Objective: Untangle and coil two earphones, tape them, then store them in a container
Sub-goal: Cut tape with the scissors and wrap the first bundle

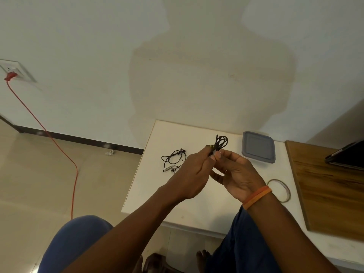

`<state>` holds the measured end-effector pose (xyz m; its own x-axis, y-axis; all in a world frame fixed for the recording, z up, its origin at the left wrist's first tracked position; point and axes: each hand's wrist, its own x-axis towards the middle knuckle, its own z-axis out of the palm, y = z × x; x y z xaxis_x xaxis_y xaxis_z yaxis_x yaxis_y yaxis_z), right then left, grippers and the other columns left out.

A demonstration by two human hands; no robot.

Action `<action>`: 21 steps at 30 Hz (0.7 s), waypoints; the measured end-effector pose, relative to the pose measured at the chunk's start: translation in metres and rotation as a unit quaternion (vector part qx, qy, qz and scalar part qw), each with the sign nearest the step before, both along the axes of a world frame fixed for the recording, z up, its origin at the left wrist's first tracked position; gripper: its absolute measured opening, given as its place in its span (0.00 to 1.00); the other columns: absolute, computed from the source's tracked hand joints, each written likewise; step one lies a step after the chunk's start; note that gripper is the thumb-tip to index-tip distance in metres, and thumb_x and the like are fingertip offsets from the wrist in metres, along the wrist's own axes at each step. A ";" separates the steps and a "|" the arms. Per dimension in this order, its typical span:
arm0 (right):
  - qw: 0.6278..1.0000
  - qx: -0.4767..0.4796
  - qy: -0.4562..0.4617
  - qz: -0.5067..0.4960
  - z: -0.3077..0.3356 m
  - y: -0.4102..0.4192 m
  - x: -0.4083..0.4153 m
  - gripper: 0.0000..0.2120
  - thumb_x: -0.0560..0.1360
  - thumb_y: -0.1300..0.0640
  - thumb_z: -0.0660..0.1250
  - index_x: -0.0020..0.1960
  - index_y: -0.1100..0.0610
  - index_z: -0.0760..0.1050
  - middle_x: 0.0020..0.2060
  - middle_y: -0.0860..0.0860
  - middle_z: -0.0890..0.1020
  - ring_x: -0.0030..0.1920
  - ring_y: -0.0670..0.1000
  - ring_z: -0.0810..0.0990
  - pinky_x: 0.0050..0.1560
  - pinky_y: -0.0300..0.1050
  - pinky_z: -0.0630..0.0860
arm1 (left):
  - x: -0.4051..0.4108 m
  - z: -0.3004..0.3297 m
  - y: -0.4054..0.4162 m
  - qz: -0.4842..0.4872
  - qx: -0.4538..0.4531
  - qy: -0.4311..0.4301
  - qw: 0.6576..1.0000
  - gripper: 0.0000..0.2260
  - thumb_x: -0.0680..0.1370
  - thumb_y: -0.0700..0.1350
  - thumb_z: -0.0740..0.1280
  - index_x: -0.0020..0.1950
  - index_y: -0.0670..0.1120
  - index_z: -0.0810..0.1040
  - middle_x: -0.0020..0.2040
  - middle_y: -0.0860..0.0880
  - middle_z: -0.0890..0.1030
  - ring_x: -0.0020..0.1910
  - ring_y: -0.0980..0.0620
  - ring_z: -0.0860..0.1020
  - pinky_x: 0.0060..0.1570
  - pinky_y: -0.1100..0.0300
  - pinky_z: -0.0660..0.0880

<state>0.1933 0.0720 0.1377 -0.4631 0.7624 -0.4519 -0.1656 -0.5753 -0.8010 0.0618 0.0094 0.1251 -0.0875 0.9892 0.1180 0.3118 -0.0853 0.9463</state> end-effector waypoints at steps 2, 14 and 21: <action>1.000 0.004 0.020 -0.004 -0.002 0.001 0.000 0.08 0.64 0.59 0.74 0.43 0.57 0.83 0.44 0.54 0.86 0.45 0.52 0.85 0.41 0.48 0.82 | -0.001 0.001 0.000 0.001 0.011 0.022 1.000 0.10 0.84 0.51 0.53 0.54 0.54 0.73 0.39 0.50 0.78 0.39 0.48 0.76 0.41 0.44 0.74; 0.989 0.004 0.139 0.056 0.001 0.006 0.000 0.11 0.68 0.57 0.73 0.50 0.56 0.85 0.51 0.54 0.85 0.50 0.52 0.83 0.48 0.49 0.81 | 0.004 0.005 0.001 0.018 -0.016 -0.165 0.986 0.14 0.81 0.48 0.54 0.42 0.61 0.76 0.31 0.62 0.72 0.31 0.61 0.68 0.33 0.68 0.65; 0.993 -0.026 0.110 0.033 -0.007 0.006 -0.007 0.10 0.70 0.56 0.70 0.49 0.57 0.85 0.46 0.54 0.84 0.45 0.52 0.81 0.45 0.50 0.79 | 0.010 0.006 0.004 -0.008 -0.040 -0.242 0.969 0.15 0.80 0.48 0.56 0.33 0.58 0.68 0.30 0.58 0.64 0.28 0.60 0.62 0.29 0.69 0.62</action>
